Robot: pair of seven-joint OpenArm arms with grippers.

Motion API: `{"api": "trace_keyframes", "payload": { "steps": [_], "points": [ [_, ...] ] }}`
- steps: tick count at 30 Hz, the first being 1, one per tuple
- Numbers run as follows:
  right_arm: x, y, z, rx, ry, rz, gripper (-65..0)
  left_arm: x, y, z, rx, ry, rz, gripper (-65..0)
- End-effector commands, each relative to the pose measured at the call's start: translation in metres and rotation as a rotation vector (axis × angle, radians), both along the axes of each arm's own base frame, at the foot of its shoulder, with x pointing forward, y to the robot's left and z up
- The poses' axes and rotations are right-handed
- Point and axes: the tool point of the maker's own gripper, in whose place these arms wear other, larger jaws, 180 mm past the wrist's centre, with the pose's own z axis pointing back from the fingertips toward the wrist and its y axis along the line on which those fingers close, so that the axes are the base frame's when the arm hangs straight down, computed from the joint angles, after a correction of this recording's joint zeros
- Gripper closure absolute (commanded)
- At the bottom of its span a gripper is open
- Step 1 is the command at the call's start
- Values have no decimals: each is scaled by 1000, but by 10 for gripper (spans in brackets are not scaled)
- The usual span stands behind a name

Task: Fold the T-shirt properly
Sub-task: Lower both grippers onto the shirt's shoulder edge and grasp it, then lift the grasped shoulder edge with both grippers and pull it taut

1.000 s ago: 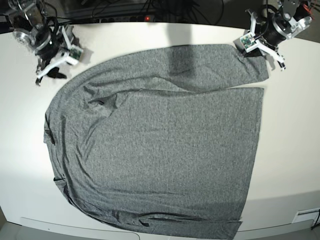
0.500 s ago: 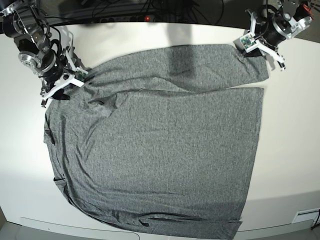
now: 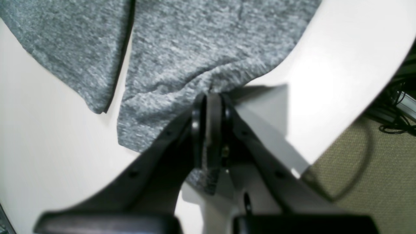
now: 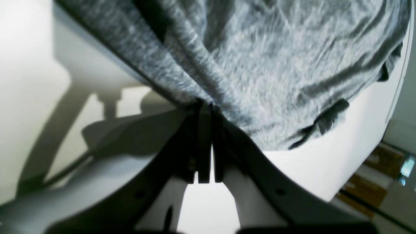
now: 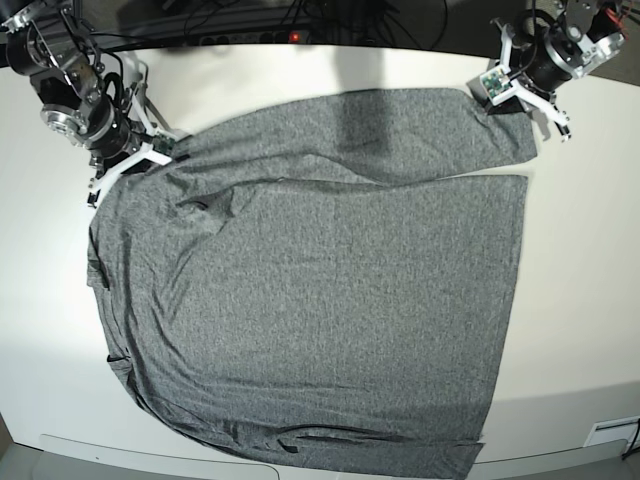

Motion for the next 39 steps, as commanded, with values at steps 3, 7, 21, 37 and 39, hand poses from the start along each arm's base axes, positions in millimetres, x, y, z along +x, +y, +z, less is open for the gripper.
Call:
{"api": "trace_keyframes", "payload": {
  "steps": [3, 7, 21, 37, 39],
  "points": [
    [9, -9, 9, -1, -53, -44, 0, -4, 0, 1, -29, 40, 37, 0],
    [16, -13, 22, 18, -82, -95, 0, 6, -7, 18, -82, 30, 85, 0],
    [64, -22, 81, 166, -255, -241, 0, 89, -13, 147, -282, -342, 141, 0],
    [119, 1, 97, 323, -384, -347, 0, 147, 33, 125, -282, -375, 322, 0],
    [127, -2, 95, 336, -391, -373, 0, 154, 36, 119, -303, -360, 344, 0]
  ]
}}
